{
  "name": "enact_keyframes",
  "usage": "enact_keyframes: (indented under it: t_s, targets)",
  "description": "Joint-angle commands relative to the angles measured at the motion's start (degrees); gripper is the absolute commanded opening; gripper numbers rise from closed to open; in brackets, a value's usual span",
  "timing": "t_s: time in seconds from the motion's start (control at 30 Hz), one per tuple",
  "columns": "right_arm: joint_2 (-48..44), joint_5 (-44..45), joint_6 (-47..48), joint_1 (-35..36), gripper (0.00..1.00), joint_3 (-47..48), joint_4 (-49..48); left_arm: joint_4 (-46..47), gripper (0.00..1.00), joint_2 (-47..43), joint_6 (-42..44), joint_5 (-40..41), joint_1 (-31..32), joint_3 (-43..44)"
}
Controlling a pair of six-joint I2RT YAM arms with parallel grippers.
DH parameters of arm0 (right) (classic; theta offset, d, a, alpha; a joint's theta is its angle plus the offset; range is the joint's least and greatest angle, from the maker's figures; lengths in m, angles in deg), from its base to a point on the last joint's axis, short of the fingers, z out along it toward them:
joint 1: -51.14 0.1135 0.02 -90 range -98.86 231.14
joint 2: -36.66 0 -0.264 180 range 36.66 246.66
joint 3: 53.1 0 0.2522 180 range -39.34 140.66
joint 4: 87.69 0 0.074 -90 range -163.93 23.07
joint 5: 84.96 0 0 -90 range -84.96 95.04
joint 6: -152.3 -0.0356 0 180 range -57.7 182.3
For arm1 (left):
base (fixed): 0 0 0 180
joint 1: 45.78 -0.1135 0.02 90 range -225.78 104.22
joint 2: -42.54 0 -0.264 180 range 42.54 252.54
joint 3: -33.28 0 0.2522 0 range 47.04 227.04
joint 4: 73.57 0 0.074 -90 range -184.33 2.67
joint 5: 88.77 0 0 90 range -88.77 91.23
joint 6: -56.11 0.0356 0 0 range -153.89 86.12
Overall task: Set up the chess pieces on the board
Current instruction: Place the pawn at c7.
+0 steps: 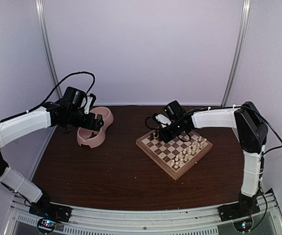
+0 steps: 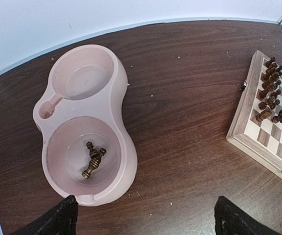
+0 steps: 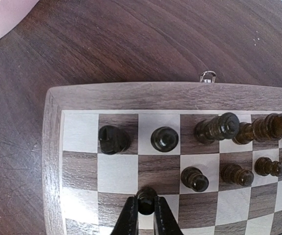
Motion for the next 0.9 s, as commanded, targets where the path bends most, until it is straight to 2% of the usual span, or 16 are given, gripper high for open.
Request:
enact_keyframes:
  t_s: [0.0,0.6,0.77,0.87]
  targets:
    - [1.6,2.8,1.3,0.3,0.09,2.4,-1.2,0.2,0.98,-1.8,1.4,1.9,-0.1,-0.6]
    - [4.5,4.1,1.7,0.4,0.12,4.1,-1.3,-0.4,0.98,-3.1,1.9,3.1,-0.1,-1.4]
    - [4.8,4.1,1.8,0.4,0.15,4.5,-1.1,-0.7,0.98,-3.2,1.8,3.0,-0.1,-1.5]
    - [4.3,4.4,2.0,0.4,0.2,4.4,-0.8,-0.6,0.98,-3.5,1.9,2.7,-0.1,-1.5]
